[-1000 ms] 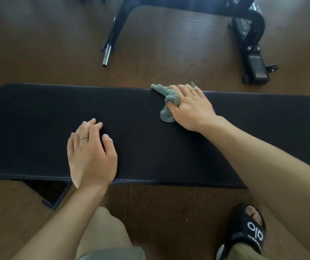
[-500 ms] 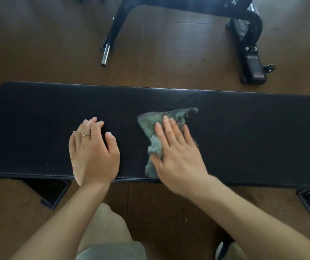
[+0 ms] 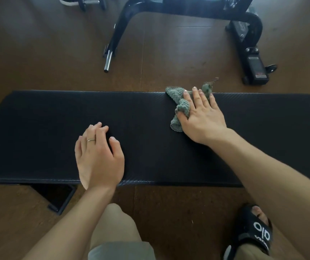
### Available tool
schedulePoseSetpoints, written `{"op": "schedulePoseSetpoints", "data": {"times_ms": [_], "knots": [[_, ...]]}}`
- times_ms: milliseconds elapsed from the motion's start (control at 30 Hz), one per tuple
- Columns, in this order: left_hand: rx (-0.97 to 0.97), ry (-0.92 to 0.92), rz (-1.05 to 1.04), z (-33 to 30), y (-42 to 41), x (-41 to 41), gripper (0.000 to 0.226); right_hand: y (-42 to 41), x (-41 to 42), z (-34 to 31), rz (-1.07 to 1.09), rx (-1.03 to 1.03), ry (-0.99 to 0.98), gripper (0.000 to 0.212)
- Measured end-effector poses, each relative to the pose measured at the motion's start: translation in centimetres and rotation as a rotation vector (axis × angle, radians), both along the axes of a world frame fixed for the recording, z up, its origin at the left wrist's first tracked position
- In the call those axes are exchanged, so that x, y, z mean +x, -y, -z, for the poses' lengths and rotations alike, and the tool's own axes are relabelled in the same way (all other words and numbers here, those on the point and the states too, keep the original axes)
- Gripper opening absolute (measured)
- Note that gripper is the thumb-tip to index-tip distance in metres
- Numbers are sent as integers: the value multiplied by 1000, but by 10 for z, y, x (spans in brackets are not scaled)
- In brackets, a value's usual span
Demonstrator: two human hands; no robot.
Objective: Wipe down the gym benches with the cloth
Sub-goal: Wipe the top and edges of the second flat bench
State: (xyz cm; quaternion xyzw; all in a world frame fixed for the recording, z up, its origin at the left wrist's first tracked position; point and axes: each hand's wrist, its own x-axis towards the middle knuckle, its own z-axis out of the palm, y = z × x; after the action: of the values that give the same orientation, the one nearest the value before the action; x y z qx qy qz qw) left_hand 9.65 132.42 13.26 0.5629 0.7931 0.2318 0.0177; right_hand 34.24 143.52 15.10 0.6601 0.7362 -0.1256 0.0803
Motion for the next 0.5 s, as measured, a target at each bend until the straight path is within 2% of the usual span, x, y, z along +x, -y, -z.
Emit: {"op": "schedulePoseSetpoints", "data": {"times_ms": [133, 267, 367, 500], "knots": [[11, 11, 3, 1, 0, 0, 30, 79, -5, -2, 8, 40, -69, 81], [10, 11, 26, 0, 1, -2, 30, 125, 1, -9, -22, -5, -81, 76], [7, 14, 27, 0, 0, -2, 29, 87, 23, -6, 4, 34, -28, 82], [25, 24, 10, 0, 0, 0, 28, 2, 32, -4, 235, -11, 18, 76]]}}
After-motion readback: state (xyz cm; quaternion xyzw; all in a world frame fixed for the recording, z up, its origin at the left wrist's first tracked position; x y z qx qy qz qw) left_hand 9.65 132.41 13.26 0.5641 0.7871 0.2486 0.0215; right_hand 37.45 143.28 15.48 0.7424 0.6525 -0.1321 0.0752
